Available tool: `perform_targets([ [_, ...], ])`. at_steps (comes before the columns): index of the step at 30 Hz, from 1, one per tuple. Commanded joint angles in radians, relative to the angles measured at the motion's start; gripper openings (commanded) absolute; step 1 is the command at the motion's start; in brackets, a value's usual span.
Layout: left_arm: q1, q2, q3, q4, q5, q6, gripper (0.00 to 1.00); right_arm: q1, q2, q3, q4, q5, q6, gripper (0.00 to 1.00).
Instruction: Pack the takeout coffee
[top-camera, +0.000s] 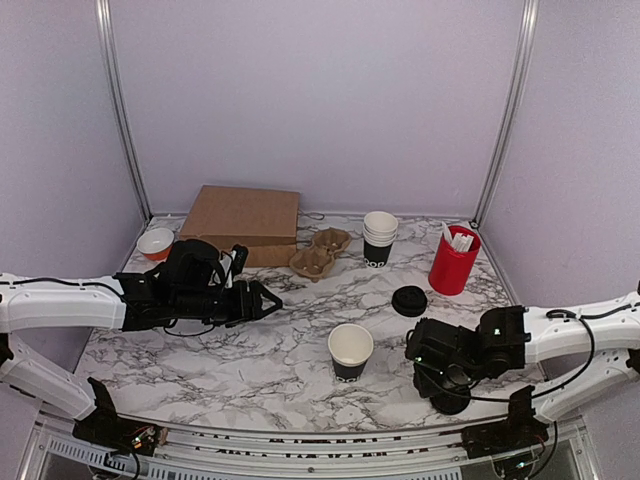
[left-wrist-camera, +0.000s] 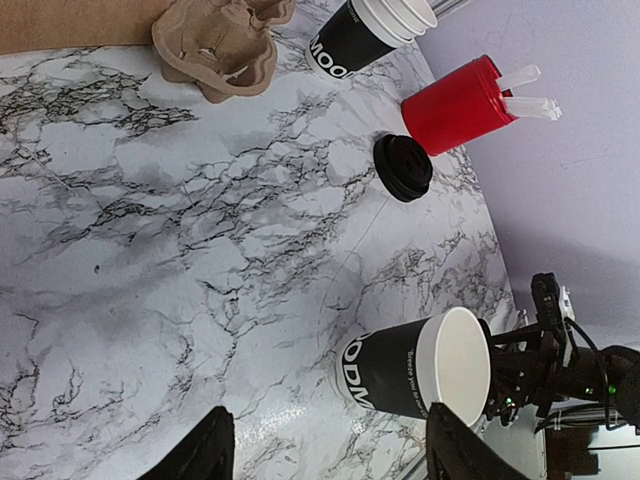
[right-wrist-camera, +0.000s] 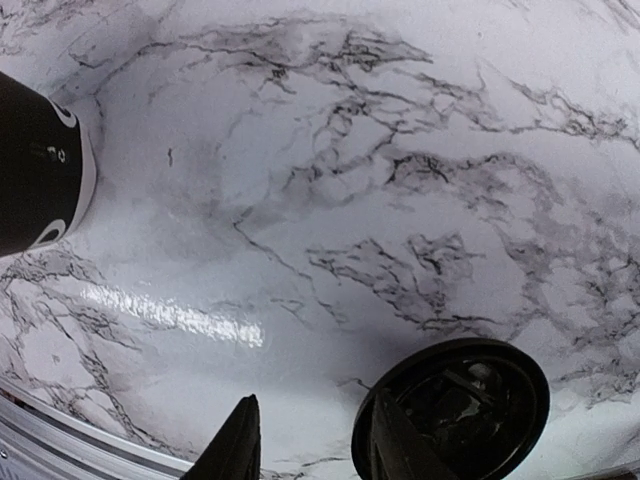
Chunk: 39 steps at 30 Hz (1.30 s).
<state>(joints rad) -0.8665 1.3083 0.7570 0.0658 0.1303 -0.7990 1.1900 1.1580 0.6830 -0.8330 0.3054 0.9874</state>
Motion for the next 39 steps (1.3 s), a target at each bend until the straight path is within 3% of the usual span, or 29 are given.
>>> perform_targets([
  [1, 0.006, -0.017, 0.004, -0.015, -0.002, 0.016, 0.66, 0.057, -0.041, -0.017, -0.095, -0.009, 0.114, 0.36],
  [16, 0.006, -0.020, -0.011, 0.000, 0.004, 0.003, 0.66, 0.075, 0.070, -0.126, 0.048, -0.015, 0.147, 0.37],
  [19, 0.006, -0.022, -0.012, 0.000, 0.007, 0.000, 0.66, 0.075, 0.104, -0.114, 0.054, -0.004, 0.136, 0.29],
  [26, 0.006, -0.043, -0.013, -0.004, 0.003, -0.005, 0.66, 0.067, 0.068, -0.052, 0.006, 0.049, 0.111, 0.00],
  [34, 0.005, -0.075, -0.011, -0.001, 0.004, -0.003, 0.66, 0.039, -0.070, 0.115, -0.037, 0.122, 0.007, 0.00],
  [39, 0.004, -0.095, -0.005, 0.006, 0.010, 0.006, 0.66, 0.011, -0.143, 0.199, 0.063, 0.114, -0.098, 0.00],
])
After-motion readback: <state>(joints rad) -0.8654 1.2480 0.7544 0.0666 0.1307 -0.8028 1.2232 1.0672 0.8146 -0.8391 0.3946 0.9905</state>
